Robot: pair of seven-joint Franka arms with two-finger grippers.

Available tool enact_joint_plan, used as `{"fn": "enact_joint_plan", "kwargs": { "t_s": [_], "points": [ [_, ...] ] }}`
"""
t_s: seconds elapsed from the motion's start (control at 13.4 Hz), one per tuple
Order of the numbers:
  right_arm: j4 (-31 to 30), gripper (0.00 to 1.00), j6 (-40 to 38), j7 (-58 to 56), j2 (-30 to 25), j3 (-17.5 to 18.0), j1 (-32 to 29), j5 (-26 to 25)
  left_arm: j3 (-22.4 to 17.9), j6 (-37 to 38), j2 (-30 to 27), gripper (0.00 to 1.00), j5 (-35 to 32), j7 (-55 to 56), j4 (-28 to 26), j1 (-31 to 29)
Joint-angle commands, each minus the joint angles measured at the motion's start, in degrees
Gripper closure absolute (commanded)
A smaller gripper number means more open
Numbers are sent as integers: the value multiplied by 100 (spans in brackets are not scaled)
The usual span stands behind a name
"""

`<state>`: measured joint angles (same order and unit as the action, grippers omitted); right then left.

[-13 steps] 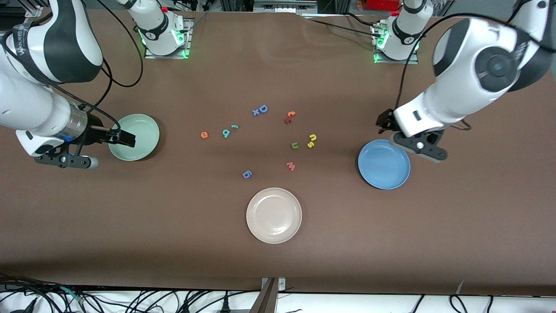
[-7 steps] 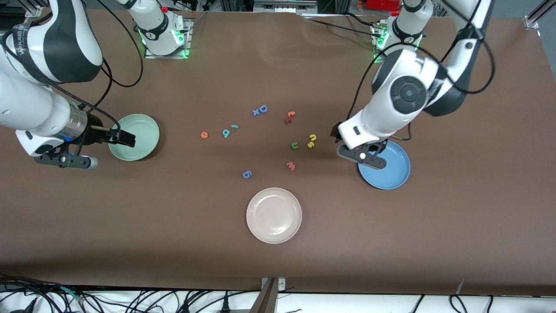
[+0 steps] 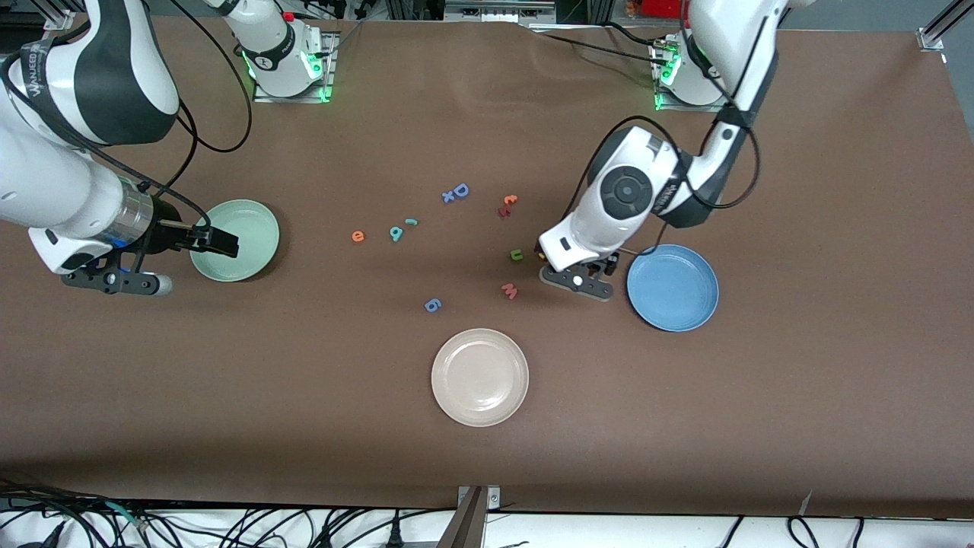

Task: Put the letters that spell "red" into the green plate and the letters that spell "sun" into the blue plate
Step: 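Reach the left gripper down to the yellow letter s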

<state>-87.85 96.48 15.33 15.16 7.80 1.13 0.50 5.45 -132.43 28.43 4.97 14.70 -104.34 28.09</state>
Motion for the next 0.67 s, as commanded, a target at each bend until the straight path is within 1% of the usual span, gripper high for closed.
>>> {"fn": "enact_joint_plan", "kwargs": {
  "t_s": [0.0,0.15,0.3,0.37,0.45,0.52,0.6],
  "points": [
    [23,0,-15,-65,-39,-16,-34,144,-80,-599,-101,0,136,278,-596,283],
    [23,0,2,-48,-30,-16,-34,144,-80,-844,39,1,136,375,-693,442],
    [23,0,3,-12,-30,-16,-25,135,-80,-1344,206,1,136,393,-851,460],
    [23,0,3,-12,-39,-7,-17,143,-80,-1468,285,2,119,393,-878,530],
    [23,0,11,-12,-30,-7,-17,144,-80,-1478,330,8,84,385,-869,557],
    [23,0,46,-12,-30,2,1,135,-88,-1513,365,18,75,384,-861,557],
    [23,0,81,-12,-4,2,10,196,-88,-1583,426,20,75,384,-843,557]
  ]
}}
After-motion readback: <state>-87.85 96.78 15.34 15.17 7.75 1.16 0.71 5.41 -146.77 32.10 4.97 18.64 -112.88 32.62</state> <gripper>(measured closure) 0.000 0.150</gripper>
